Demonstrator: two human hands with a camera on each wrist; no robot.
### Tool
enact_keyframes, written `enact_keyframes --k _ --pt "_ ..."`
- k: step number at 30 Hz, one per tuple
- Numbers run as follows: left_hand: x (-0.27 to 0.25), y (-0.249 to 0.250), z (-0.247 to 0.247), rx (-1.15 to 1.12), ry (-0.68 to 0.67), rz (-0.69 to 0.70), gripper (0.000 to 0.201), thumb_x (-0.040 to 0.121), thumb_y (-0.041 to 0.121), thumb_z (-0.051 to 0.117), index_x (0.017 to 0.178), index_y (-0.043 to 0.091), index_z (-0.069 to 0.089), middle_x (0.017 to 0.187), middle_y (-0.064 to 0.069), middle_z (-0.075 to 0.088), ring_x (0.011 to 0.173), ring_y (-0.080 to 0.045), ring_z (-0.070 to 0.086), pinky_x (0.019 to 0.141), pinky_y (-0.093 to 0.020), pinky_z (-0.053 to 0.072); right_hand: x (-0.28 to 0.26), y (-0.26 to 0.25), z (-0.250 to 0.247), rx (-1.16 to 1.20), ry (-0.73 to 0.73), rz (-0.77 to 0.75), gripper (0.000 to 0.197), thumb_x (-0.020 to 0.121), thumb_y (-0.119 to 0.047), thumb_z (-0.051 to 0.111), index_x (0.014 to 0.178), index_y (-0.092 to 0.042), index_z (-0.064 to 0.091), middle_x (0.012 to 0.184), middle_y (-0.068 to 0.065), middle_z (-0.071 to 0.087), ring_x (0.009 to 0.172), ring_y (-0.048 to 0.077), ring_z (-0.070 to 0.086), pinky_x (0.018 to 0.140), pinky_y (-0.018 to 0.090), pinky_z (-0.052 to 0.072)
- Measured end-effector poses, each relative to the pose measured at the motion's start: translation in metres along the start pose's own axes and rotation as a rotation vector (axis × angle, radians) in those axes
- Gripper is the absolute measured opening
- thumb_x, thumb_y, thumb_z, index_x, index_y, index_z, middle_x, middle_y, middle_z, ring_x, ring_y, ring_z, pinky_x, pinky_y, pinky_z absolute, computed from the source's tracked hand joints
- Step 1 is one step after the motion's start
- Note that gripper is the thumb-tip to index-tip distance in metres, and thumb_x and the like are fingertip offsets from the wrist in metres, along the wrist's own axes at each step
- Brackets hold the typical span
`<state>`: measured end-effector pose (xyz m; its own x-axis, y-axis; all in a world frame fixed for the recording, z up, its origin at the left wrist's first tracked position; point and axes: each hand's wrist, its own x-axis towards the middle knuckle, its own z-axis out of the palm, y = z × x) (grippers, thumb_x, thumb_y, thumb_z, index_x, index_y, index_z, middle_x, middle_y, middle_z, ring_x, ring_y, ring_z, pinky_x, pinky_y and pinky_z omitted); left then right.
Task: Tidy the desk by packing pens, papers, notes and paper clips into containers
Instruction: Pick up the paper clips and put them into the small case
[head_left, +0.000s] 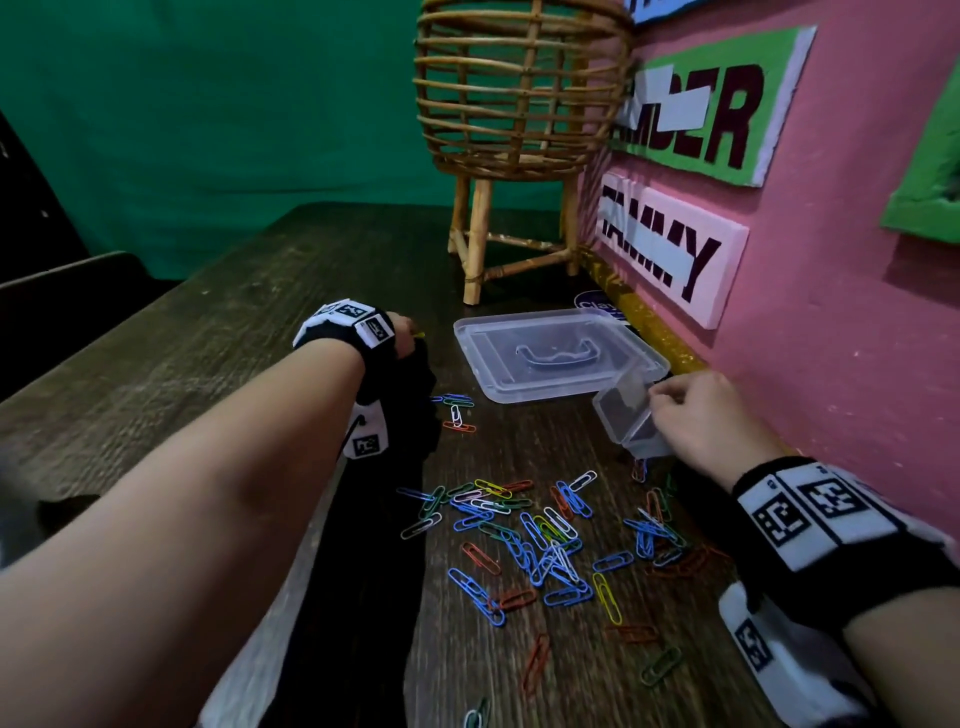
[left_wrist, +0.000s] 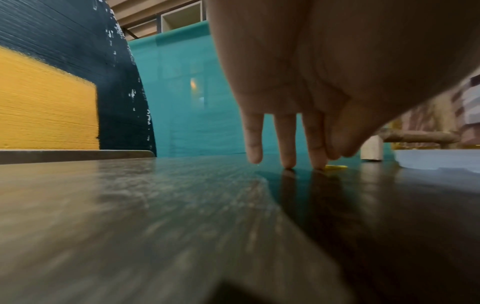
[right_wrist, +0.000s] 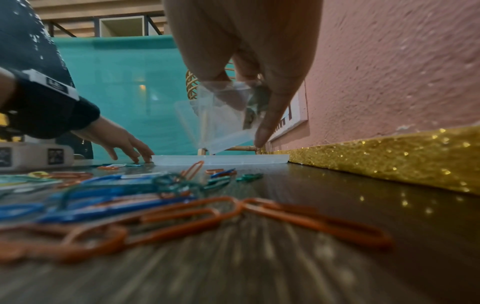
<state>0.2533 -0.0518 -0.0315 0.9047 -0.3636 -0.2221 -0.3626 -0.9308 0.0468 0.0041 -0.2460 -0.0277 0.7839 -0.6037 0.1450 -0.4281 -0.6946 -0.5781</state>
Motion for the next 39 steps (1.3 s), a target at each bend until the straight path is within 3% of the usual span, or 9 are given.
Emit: enact_keyframes --k 6,9,13,18,20,24,30,34,39 --pt "-0.032 0.011 0.007 -0.039 -0.008 0.145 0.036 0.095 0.027 0.040 0.128 0.023 0.055 0.133 -0.003 0.055 0.117 -0.027 0.055 0.102 -0.034 0.043 0.002 0.001 0.001 -0.046 -0.057 0.071 0.032 0.094 -0.023 0.042 0.093 -0.002 0.066 0.094 0.012 0.056 0.054 0.014 0.046 0.043 0.018 0.029" --pt "-0.069 0.025 0.016 -0.104 -0.076 0.174 0.043 0.101 0.016 0.031 0.140 0.000 0.038 0.149 -0.018 0.036 0.136 -0.029 0.036 0.114 -0.034 0.027 0.004 0.001 0.002 -0.042 -0.071 0.060 0.034 0.092 -0.025 0.042 0.098 -0.003 0.067 0.112 0.017 0.057 0.079 0.025 0.056 0.070 0.025 0.039" --pt "-0.113 0.037 0.031 -0.197 -0.151 0.201 0.051 0.101 0.018 0.034 0.146 -0.003 0.021 0.157 -0.018 0.014 0.145 -0.028 0.015 0.116 -0.032 0.009 -0.008 -0.003 -0.004 -0.142 -0.112 0.042 0.038 0.092 -0.027 0.043 0.107 0.000 0.063 0.120 0.023 0.056 0.102 0.033 0.058 0.086 0.034 0.044" --pt "-0.168 0.047 0.039 -0.286 -0.244 0.370 0.048 0.102 0.023 0.033 0.147 0.012 0.025 0.157 -0.005 0.022 0.144 -0.018 0.023 0.111 -0.020 0.018 -0.040 -0.015 -0.009 -0.075 -0.155 -0.037 0.024 0.089 -0.017 0.048 0.097 -0.001 0.064 0.103 0.017 0.060 0.092 0.030 0.059 0.070 0.026 0.042" --pt "-0.184 0.049 0.038 -0.333 -0.074 0.398 0.051 0.100 0.036 0.035 0.146 0.016 0.028 0.153 -0.005 0.032 0.140 -0.019 0.033 0.114 -0.025 0.024 -0.055 -0.020 -0.009 -0.040 -0.164 -0.101 0.022 0.088 -0.018 0.049 0.100 -0.006 0.064 0.109 0.017 0.059 0.092 0.029 0.058 0.074 0.025 0.043" --pt "-0.206 0.052 0.033 -0.525 0.200 0.463 0.058 0.092 0.046 0.046 0.140 0.014 0.037 0.134 -0.008 0.055 0.121 -0.022 0.054 0.101 -0.027 0.041 -0.092 -0.030 -0.013 -0.021 -0.217 -0.189 0.039 0.092 -0.022 0.048 0.128 -0.010 0.052 0.132 0.013 0.042 0.117 0.026 0.049 0.104 0.030 0.034" --pt "-0.234 0.062 0.038 -0.512 0.450 0.599 0.019 0.094 0.024 0.051 0.096 0.005 0.056 0.077 -0.005 0.056 0.074 -0.026 0.058 0.061 -0.019 0.034 -0.142 -0.050 -0.018 0.020 -0.218 -0.317 0.054 0.095 -0.022 0.046 0.145 -0.012 0.029 0.147 0.007 0.025 0.132 0.021 0.036 0.108 0.023 0.024" --pt "-0.236 0.047 0.032 -0.412 0.530 0.526 0.020 0.093 0.027 0.048 0.091 0.007 0.053 0.085 -0.017 0.067 0.079 -0.036 0.064 0.070 -0.041 0.053 -0.175 -0.048 -0.030 -0.026 -0.246 -0.225 0.069 0.094 -0.040 0.045 0.149 -0.031 0.004 0.155 0.006 0.008 0.139 0.027 0.027 0.110 0.036 0.028" --pt "-0.240 0.024 0.027 -0.073 0.562 0.410 0.028 0.096 0.033 0.040 0.100 0.009 0.052 0.096 -0.018 0.066 0.090 -0.038 0.063 0.070 -0.037 0.047 -0.219 -0.012 -0.048 -0.487 -0.494 0.125 0.097 0.085 -0.068 0.035 0.149 -0.006 -0.003 0.155 0.024 -0.004 0.144 0.037 0.010 0.117 0.044 0.020"
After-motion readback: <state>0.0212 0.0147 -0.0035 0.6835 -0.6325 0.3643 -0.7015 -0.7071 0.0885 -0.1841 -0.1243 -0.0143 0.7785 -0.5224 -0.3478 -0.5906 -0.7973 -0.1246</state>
